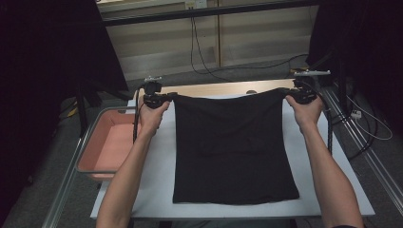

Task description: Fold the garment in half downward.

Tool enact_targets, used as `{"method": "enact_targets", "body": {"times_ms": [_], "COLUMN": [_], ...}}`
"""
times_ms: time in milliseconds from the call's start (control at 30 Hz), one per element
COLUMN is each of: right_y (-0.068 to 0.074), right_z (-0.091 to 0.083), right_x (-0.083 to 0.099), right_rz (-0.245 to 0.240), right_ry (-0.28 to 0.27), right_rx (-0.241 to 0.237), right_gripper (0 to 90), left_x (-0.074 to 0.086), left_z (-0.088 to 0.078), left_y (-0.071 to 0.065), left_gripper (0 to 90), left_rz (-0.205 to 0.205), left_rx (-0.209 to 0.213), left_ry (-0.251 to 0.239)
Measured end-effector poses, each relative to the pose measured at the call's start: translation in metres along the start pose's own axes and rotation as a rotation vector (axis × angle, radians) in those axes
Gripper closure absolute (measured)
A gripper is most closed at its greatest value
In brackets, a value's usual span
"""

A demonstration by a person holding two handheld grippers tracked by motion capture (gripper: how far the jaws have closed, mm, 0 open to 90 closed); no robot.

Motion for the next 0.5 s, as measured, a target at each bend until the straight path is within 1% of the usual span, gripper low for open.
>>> {"method": "enact_targets", "body": {"times_ms": [33,67,100,133,167,200,233,267,300,333,367,400,433,500], "right_y": [-0.005,-0.008,-0.011,-0.012,-0.012,-0.010,-0.007,-0.004,-0.001,0.001,0.006,0.009,0.014,0.023], "right_z": [0.003,0.005,0.007,0.008,0.008,0.008,0.007,0.005,0.003,0.001,-0.003,-0.005,-0.009,-0.015], "right_x": [0.001,0.002,0.004,0.005,0.006,0.007,0.008,0.009,0.009,0.009,0.009,0.009,0.011,0.017], "right_rz": [0.019,0.041,0.057,0.063,0.060,0.053,0.042,0.030,0.018,0.009,-0.005,-0.013,-0.031,-0.061], "right_ry": [-0.008,-0.006,-0.005,-0.004,0.000,0.009,0.013,0.014,0.015,0.012,0.010,0.010,0.008,0.017], "right_rx": [0.018,0.032,0.037,0.037,0.032,0.025,0.017,0.009,0.005,-0.001,-0.012,-0.019,-0.029,-0.054], "right_gripper": [68.0,60.4,57.4,57.1,56.5,55.4,55.1,55.1,55.1,55.0,54.8,54.9,55.0,56.5], "left_x": [0.002,0.003,0.004,0.005,0.005,0.005,0.005,0.007,0.008,0.011,0.012,0.016,0.021,0.031], "left_z": [0.002,0.004,0.004,0.004,0.002,0.000,-0.002,-0.005,-0.006,-0.010,-0.012,-0.014,-0.016,-0.019], "left_y": [0.002,0.003,0.005,0.005,0.004,0.005,0.005,0.004,0.002,0.000,-0.002,-0.005,-0.007,-0.011], "left_gripper": [69.5,59.4,56.8,55.9,52.0,50.8,49.0,45.3,42.6,40.9,39.2,37.4,35.8,31.0], "left_rz": [-0.018,0.004,0.036,0.039,0.047,0.062,0.075,0.084,0.086,0.105,0.115,0.134,0.141,0.166], "left_rx": [-0.017,-0.048,-0.075,-0.073,-0.065,-0.072,-0.079,-0.077,-0.073,-0.066,-0.061,-0.053,-0.046,-0.036], "left_ry": [0.008,0.010,0.010,0.016,0.016,0.009,0.004,0.008,0.005,0.004,-0.006,-0.011,-0.011,-0.001]}}
Point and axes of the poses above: each handheld gripper's, and its own axes: z roughly forward along the jaws, x roughly out of its underside, y roughly to its left, the point moved 10 cm from there along z, roughly forward along the jaws, and after that the axes turned 8 degrees about -z, right-handed, at the moved point
